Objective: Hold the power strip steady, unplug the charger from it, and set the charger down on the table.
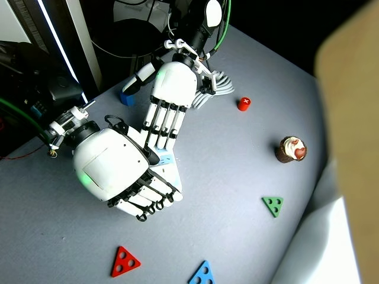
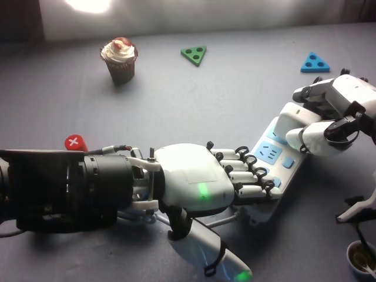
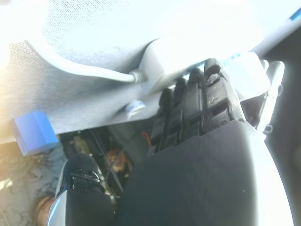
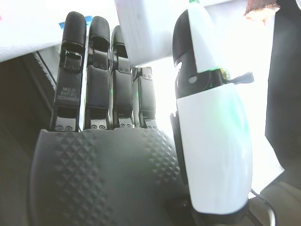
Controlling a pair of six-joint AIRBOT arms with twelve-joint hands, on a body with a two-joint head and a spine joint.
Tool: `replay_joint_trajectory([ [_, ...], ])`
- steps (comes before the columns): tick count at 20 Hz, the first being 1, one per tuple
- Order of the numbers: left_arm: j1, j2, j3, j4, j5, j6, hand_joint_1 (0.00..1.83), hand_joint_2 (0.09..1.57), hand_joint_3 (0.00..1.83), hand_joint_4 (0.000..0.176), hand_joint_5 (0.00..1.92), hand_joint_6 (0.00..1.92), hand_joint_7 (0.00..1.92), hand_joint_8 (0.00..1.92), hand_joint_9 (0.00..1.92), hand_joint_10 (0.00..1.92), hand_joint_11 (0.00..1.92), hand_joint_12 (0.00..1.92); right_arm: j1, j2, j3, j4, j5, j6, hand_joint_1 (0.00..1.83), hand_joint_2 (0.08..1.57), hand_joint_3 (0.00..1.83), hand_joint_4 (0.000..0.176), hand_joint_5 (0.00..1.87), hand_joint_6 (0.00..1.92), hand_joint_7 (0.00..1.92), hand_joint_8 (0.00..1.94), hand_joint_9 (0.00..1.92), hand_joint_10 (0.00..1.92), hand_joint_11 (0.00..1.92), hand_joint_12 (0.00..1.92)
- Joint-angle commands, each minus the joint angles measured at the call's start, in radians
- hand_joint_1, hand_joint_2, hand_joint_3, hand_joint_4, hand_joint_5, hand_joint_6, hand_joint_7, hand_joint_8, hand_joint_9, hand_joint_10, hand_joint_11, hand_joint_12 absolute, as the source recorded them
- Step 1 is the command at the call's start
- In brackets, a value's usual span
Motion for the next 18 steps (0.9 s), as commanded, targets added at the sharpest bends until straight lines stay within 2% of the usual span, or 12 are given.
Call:
replay_joint_trajectory([
  [1, 0.003, -0.01, -0.002, -0.01, -0.043, -0.005, 0.0, 1.03, 0.0, 0.0, 0.07, 0.0, 0.07, 0.0, 0.06, 0.0, 0.05, 0.08, 0.013, 0.012, 0.002, -0.06, 0.05, 0.006, 1.1, 1.08, 0.0, 0.0, 0.54, 0.01, 0.6, 0.01, 0.64, 0.01, 0.41, 0.59],
  [8, 0.003, -0.01, -0.001, -0.009, -0.037, -0.005, 0.0, 1.03, 0.0, 0.0, 0.07, 0.01, 0.09, 0.01, 0.07, 0.01, 0.06, 0.08, 0.006, 0.011, 0.01, -0.06, 0.042, 0.006, 1.12, 1.09, 0.0, 0.0, 0.65, 0.0, 0.69, 0.01, 0.73, 0.01, 0.47, 0.63],
  [9, 0.003, -0.01, -0.001, -0.009, -0.036, -0.005, 0.0, 1.03, 0.0, 0.0, 0.1, 0.01, 0.12, 0.01, 0.1, 0.01, 0.09, 0.08, 0.005, 0.011, 0.013, -0.06, 0.042, 0.006, 1.21, 1.09, 0.0, 0.0, 0.82, 0.01, 0.88, 0.02, 0.92, 0.02, 0.63, 0.67],
  [10, 0.003, -0.01, -0.001, -0.009, -0.036, -0.005, 0.0, 1.03, 0.0, 0.0, 0.1, 0.01, 0.12, 0.01, 0.1, 0.01, 0.09, 0.08, 0.005, 0.011, 0.014, -0.06, 0.042, 0.006, 1.21, 1.09, 0.0, 0.0, 0.82, 0.01, 0.88, 0.02, 0.92, 0.02, 0.63, 0.67],
  [11, 0.003, -0.01, -0.001, -0.008, -0.035, -0.005, 0.0, 1.02, 0.0, 0.0, 0.11, 0.01, 0.13, 0.01, 0.11, 0.01, 0.1, 0.09, 0.004, 0.011, 0.016, -0.06, 0.041, 0.006, 1.25, 1.05, 0.01, 0.0, 0.98, 0.73, 1.18, 0.39, 1.1, 0.0, 0.8, 0.62],
  [12, 0.003, -0.01, -0.001, -0.008, -0.035, -0.005, 0.0, 1.02, 0.0, 0.0, 0.12, 0.01, 0.13, 0.01, 0.11, 0.01, 0.1, 0.09, 0.004, 0.01, 0.017, -0.06, 0.04, 0.006, 1.24, 1.08, 0.0, 0.0, 0.96, 0.97, 1.17, 0.61, 1.14, 0.0, 0.83, 0.61],
  [13, 0.003, -0.01, -0.001, -0.008, -0.035, -0.005, 0.0, 1.02, 0.0, 0.0, 0.12, 0.01, 0.13, 0.01, 0.11, 0.01, 0.1, 0.09, 0.004, 0.01, 0.018, -0.06, 0.039, 0.006, 1.24, 1.08, 0.0, 0.0, 0.96, 0.97, 1.17, 0.61, 1.14, 0.0, 0.83, 0.61],
  [14, 0.003, -0.01, -0.001, -0.008, -0.035, -0.005, 0.0, 1.03, 0.0, 0.0, 0.1, 0.0, 0.1, 0.0, 0.09, 0.0, 0.07, 0.07, 0.003, 0.01, 0.019, -0.061, 0.039, 0.006, 1.36, 1.05, 0.0, 0.0, 0.99, 0.84, 1.2, 0.53, 1.09, 0.8, 0.86, 0.82],
  [15, 0.003, -0.01, -0.001, -0.008, -0.035, -0.005, 0.0, 1.03, 0.0, 0.0, 0.1, 0.0, 0.1, 0.0, 0.09, 0.0, 0.07, 0.07, 0.002, 0.01, 0.019, -0.066, 0.039, 0.006, 1.36, 1.05, 0.0, 0.0, 0.99, 0.84, 1.2, 0.53, 1.09, 0.8, 0.86, 0.82],
  [16, 0.003, -0.01, -0.001, -0.008, -0.035, -0.005, 0.0, 1.03, 0.0, 0.0, 0.09, 0.0, 0.1, 0.0, 0.09, 0.0, 0.06, 0.07, 0.001, 0.011, 0.018, -0.079, 0.039, 0.006, 1.38, 1.04, 0.0, 0.0, 1.03, 0.78, 1.23, 0.48, 1.1, 0.95, 0.82, 0.93],
  [18, 0.003, -0.01, -0.001, -0.009, -0.035, -0.005, 0.0, 1.03, 0.0, 0.0, 0.07, 0.0, 0.08, 0.0, 0.07, 0.0, 0.05, 0.06, 0.0, 0.013, 0.017, -0.099, 0.04, 0.006, 1.39, 1.04, 0.0, 0.0, 1.04, 0.74, 1.25, 0.44, 1.12, 0.99, 0.8, 0.99],
])
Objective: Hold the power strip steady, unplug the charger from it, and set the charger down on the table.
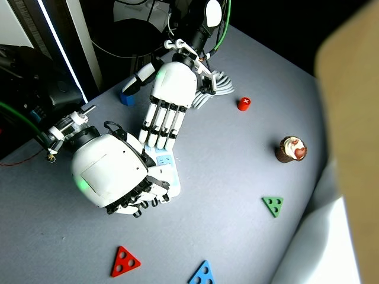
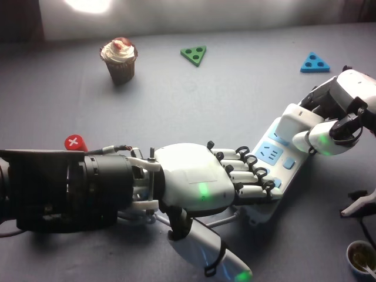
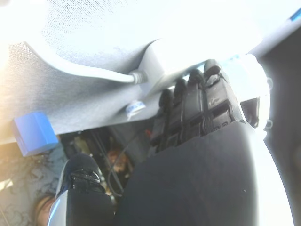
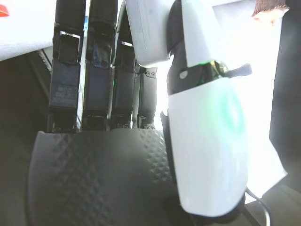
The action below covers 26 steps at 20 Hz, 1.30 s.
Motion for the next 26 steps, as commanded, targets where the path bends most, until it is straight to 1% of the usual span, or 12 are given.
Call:
replay_joint_trajectory([
  [1, 0.002, -0.01, -0.001, -0.009, -0.037, -0.006, 0.0, 1.03, 0.0, 0.0, 0.07, 0.0, 0.08, 0.0, 0.07, 0.0, 0.06, 0.07, 0.002, 0.015, -0.004, -0.084, 0.05, 0.007, 1.39, 1.03, 0.0, 0.0, 1.05, 0.71, 1.27, 0.4, 1.12, 0.98, 0.81, 0.99],
  [2, 0.002, -0.01, -0.001, -0.009, -0.037, -0.006, 0.0, 1.03, 0.0, 0.0, 0.07, 0.0, 0.08, 0.0, 0.07, 0.0, 0.06, 0.07, 0.003, 0.019, -0.006, -0.11, 0.053, 0.01, 1.4, 1.03, 0.0, 0.0, 1.07, 0.67, 1.3, 0.36, 1.13, 0.98, 0.81, 1.0],
  [4, 0.002, -0.01, -0.001, -0.009, -0.037, -0.006, 0.0, 1.02, 0.0, 0.0, 0.08, 0.0, 0.09, 0.01, 0.08, 0.01, 0.07, 0.07, 0.01, 0.024, -0.011, -0.136, 0.063, 0.014, 1.4, 1.03, 0.0, 0.0, 1.07, 0.68, 1.31, 0.34, 1.13, 0.97, 0.81, 1.0],
  [9, 0.002, -0.011, -0.001, -0.009, -0.035, -0.007, 0.0, 1.03, 0.0, 0.0, 0.08, 0.0, 0.09, 0.0, 0.08, 0.0, 0.07, 0.07, 0.025, 0.032, -0.012, -0.147, 0.073, 0.015, 1.4, 1.03, 0.0, 0.0, 1.08, 0.64, 1.29, 0.4, 1.11, 1.0, 0.81, 0.97],
  [11, 0.002, -0.011, -0.001, -0.009, -0.035, -0.007, 0.0, 1.03, 0.0, 0.0, 0.08, 0.0, 0.08, 0.0, 0.07, 0.0, 0.07, 0.07, 0.032, 0.038, -0.012, -0.157, 0.077, 0.017, 1.4, 1.03, 0.0, 0.0, 1.07, 0.63, 1.31, 0.36, 1.13, 0.99, 0.81, 0.98],
  [12, 0.002, -0.011, -0.001, -0.009, -0.035, -0.007, 0.0, 1.03, 0.0, 0.0, 0.07, 0.0, 0.08, 0.0, 0.07, 0.0, 0.05, 0.06, 0.045, 0.046, -0.012, -0.159, 0.078, 0.017, 1.39, 1.04, 0.0, 0.0, 1.03, 0.71, 1.26, 0.46, 1.1, 1.02, 0.78, 1.0],
  [15, 0.002, -0.011, -0.001, -0.009, -0.035, -0.007, 0.0, 1.03, 0.0, 0.0, 0.08, 0.01, 0.1, 0.01, 0.09, 0.01, 0.07, 0.07, 0.063, 0.068, -0.012, -0.176, 0.078, 0.018, 1.4, 1.02, 0.0, 0.0, 1.07, 0.64, 1.32, 0.33, 1.14, 0.96, 0.83, 0.93],
  [20, 0.0, -0.01, -0.001, -0.009, -0.035, -0.007, 0.0, 1.03, 0.0, 0.0, 0.07, 0.0, 0.09, 0.0, 0.08, 0.0, 0.07, 0.07, 0.047, 0.15, -0.022, -0.327, 0.05, 0.004, 1.4, 1.02, 0.0, 0.0, 1.1, 0.59, 1.31, 0.35, 1.13, 0.98, 0.85, 0.93],
  [21, -0.002, -0.01, 0.0, -0.009, -0.035, -0.007, 0.0, 1.02, 0.0, 0.0, 0.07, 0.0, 0.09, 0.0, 0.08, 0.0, 0.07, 0.07, 0.044, 0.165, -0.022, -0.345, 0.041, -0.016, 1.4, 1.02, 0.0, 0.0, 1.09, 0.64, 1.31, 0.34, 1.13, 0.97, 0.84, 0.93],
  [22, -0.003, -0.01, 0.0, -0.009, -0.035, -0.007, 0.0, 1.02, 0.0, 0.0, 0.08, 0.0, 0.09, 0.0, 0.09, 0.0, 0.07, 0.07, 0.038, 0.179, -0.021, -0.379, 0.029, -0.045, 1.4, 1.04, 0.0, 0.0, 1.04, 0.73, 1.24, 0.46, 1.09, 1.01, 0.83, 0.93],
  [23, -0.005, -0.01, 0.0, -0.009, -0.035, -0.007, 0.0, 1.03, 0.0, 0.0, 0.09, 0.01, 0.11, 0.01, 0.09, 0.01, 0.08, 0.07, 0.02, 0.191, -0.02, -0.417, 0.025, -0.076, 1.39, 1.03, 0.0, 0.0, 1.05, 0.69, 1.26, 0.45, 1.11, 1.01, 0.83, 0.96],
  [26, -0.006, -0.01, -0.001, -0.009, -0.035, -0.007, 0.0, 1.03, 0.0, 0.0, 0.08, 0.0, 0.1, 0.0, 0.09, 0.0, 0.06, 0.07, -0.058, 0.233, -0.024, -0.552, 0.014, -0.089, 1.4, 1.03, 0.0, 0.0, 1.07, 0.66, 1.28, 0.4, 1.13, 0.98, 0.83, 0.95],
])
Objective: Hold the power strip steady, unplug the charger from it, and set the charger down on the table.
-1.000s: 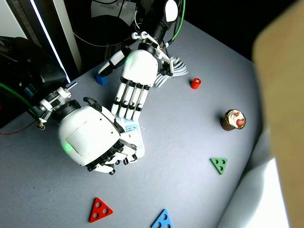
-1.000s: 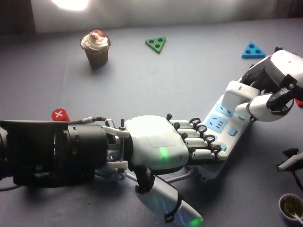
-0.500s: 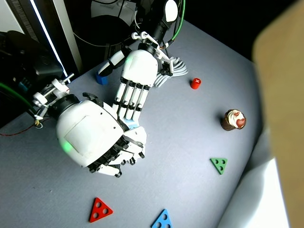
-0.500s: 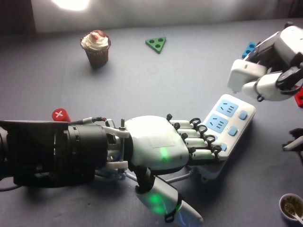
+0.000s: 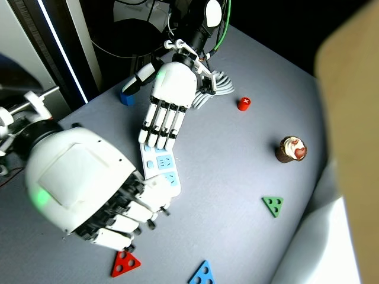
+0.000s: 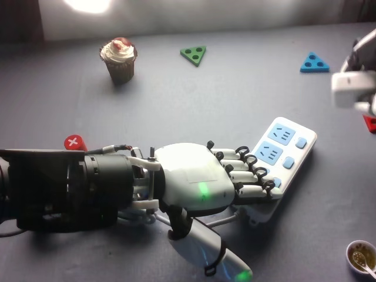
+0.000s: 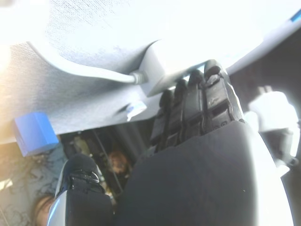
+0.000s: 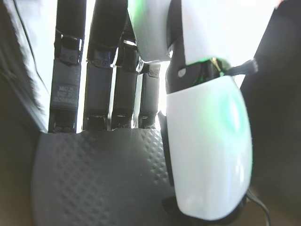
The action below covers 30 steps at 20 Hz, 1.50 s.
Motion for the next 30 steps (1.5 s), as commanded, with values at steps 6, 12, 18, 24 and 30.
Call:
replay_joint_trajectory([
  [6, -0.005, -0.009, -0.002, -0.009, -0.037, -0.005, 0.0, 1.02, 0.0, 0.0, 0.08, 0.01, 0.09, 0.01, 0.08, 0.01, 0.07, 0.07, -0.084, 0.035, 0.029, -0.3, 0.032, -0.012, 1.4, 1.03, 0.0, 0.0, 1.07, 0.65, 1.3, 0.37, 1.13, 0.99, 0.81, 0.99],
  [12, -0.005, -0.007, -0.004, -0.009, -0.037, -0.005, 0.0, 1.02, 0.0, 0.0, 0.08, 0.0, 0.09, 0.0, 0.08, 0.0, 0.07, 0.06, -0.146, 0.019, 0.059, -0.35, 0.003, -0.083, 1.39, 1.06, 0.0, 0.0, 0.96, 0.87, 1.19, 0.53, 1.06, 1.06, 0.79, 0.98],
  [18, -0.007, -0.006, -0.005, -0.009, -0.037, -0.009, 0.0, 1.02, 0.0, 0.0, 0.07, 0.0, 0.08, 0.0, 0.07, 0.0, 0.07, 0.06, -0.167, 0.011, 0.098, -0.361, -0.048, -0.108, 1.39, 1.07, 0.0, 0.0, 0.91, 1.0, 1.16, 0.54, 1.09, 0.99, 0.92, 0.85],
  [24, -0.009, -0.004, -0.011, -0.009, -0.034, -0.012, 0.0, 1.03, 0.0, 0.0, 0.09, 0.01, 0.1, 0.01, 0.09, 0.01, 0.08, 0.07, -0.173, 0.008, 0.126, -0.383, -0.143, -0.216, 1.24, 1.07, 0.0, 0.0, 0.8, 0.39, 0.91, 0.12, 0.99, 0.06, 0.84, 0.58],
  [30, -0.01, -0.005, -0.012, -0.009, -0.029, -0.014, 0.0, 1.03, 0.0, 0.0, 0.04, 0.0, 0.06, 0.0, 0.05, 0.0, 0.04, 0.05, -0.175, 0.005, 0.121, -0.383, -0.153, -0.239, 1.04, 1.04, 0.0, 0.0, 0.61, 0.0, 0.61, 0.0, 0.61, 0.0, 0.52, 0.41],
])
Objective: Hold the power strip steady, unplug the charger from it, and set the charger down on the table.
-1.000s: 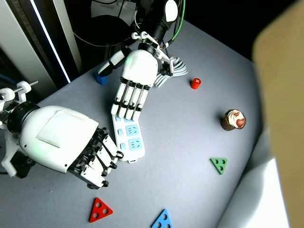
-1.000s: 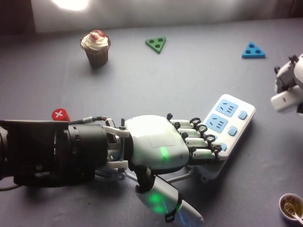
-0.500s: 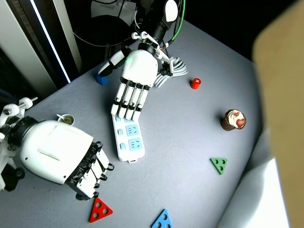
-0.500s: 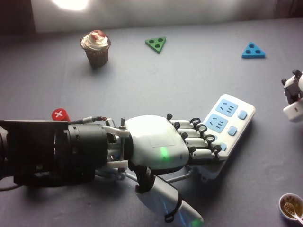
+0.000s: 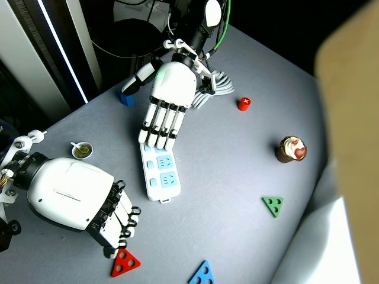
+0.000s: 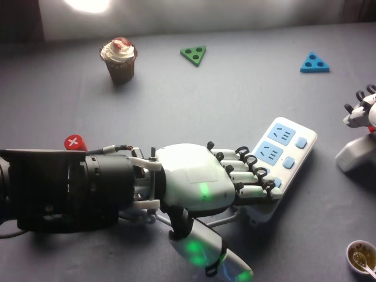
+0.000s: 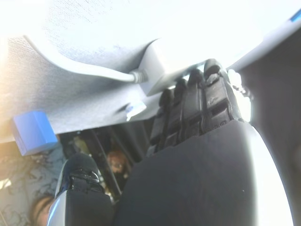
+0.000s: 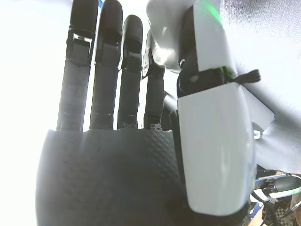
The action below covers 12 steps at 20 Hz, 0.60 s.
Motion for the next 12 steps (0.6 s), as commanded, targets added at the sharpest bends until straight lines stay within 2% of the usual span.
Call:
replay_joint_trajectory([
  [1, -0.007, -0.006, -0.006, -0.009, -0.041, -0.007, 0.0, 1.02, 0.0, 0.0, 0.04, 0.0, 0.06, 0.0, 0.05, 0.0, 0.04, 0.05, 0.001, 0.008, 0.001, -0.021, 0.115, -0.007, 0.93, 1.05, 0.01, 0.0, 0.5, 0.0, 0.52, 0.0, 0.51, 0.0, 0.43, 0.38],
  [2, -0.007, -0.006, -0.006, -0.009, -0.041, -0.007, 0.0, 1.02, 0.0, 0.0, 0.04, 0.0, 0.06, 0.0, 0.04, 0.0, 0.04, 0.05, 0.001, 0.008, 0.001, -0.018, 0.133, 0.008, 0.84, 1.07, 0.01, 0.0, 0.44, 0.0, 0.47, 0.0, 0.45, 0.0, 0.36, 0.35],
  [4, -0.006, -0.006, -0.007, -0.008, -0.041, -0.006, 0.0, 1.03, 0.0, 0.0, 0.06, 0.01, 0.07, 0.0, 0.06, 0.01, 0.05, 0.05, 0.001, 0.008, -0.003, -0.008, 0.193, 0.075, 0.8, 1.01, 0.0, 0.0, 0.37, 0.0, 0.39, 0.0, 0.38, 0.0, 0.31, 0.33],
  [6, -0.006, -0.006, -0.007, -0.008, -0.041, -0.006, 0.0, 1.03, 0.0, 0.0, 0.07, 0.01, 0.08, 0.01, 0.07, 0.01, 0.07, 0.06, 0.005, 0.015, -0.012, -0.007, 0.281, 0.226, 0.81, 0.97, 0.0, 0.0, 0.34, 0.0, 0.39, 0.0, 0.39, 0.0, 0.32, 0.34],
  [8, -0.006, -0.006, -0.007, -0.008, -0.041, -0.006, 0.0, 1.02, 0.0, 0.0, 0.08, 0.01, 0.09, 0.01, 0.08, 0.01, 0.08, 0.06, 0.024, 0.037, -0.028, -0.008, 0.299, 0.393, 0.8, 0.99, 0.0, 0.0, 0.32, 0.0, 0.37, 0.0, 0.37, 0.0, 0.3, 0.33],
  [9, -0.006, -0.006, -0.007, -0.008, -0.041, -0.006, 0.0, 1.03, 0.0, 0.0, 0.06, 0.0, 0.07, 0.0, 0.06, 0.0, 0.05, 0.05, 0.03, 0.046, -0.034, -0.014, 0.299, 0.447, 0.8, 0.99, 0.0, 0.0, 0.31, 0.0, 0.37, 0.0, 0.37, 0.0, 0.3, 0.33],
  [10, -0.007, -0.005, -0.007, -0.008, -0.042, -0.006, 0.0, 1.03, 0.0, 0.0, 0.06, 0.0, 0.08, 0.0, 0.06, 0.0, 0.06, 0.05, 0.032, 0.063, -0.043, -0.068, 0.314, 0.593, 0.81, 0.98, 0.0, 0.0, 0.34, 0.01, 0.39, 0.01, 0.4, 0.01, 0.32, 0.34],
  [12, -0.011, -0.003, -0.006, -0.008, -0.048, -0.005, 0.0, 1.03, 0.0, 0.0, 0.05, 0.0, 0.07, 0.0, 0.06, 0.0, 0.05, 0.05, -0.004, 0.081, -0.051, -0.173, 0.39, 0.787, 0.74, 1.01, 0.01, 0.0, 0.3, 0.0, 0.37, 0.0, 0.38, 0.0, 0.3, 0.33],
])
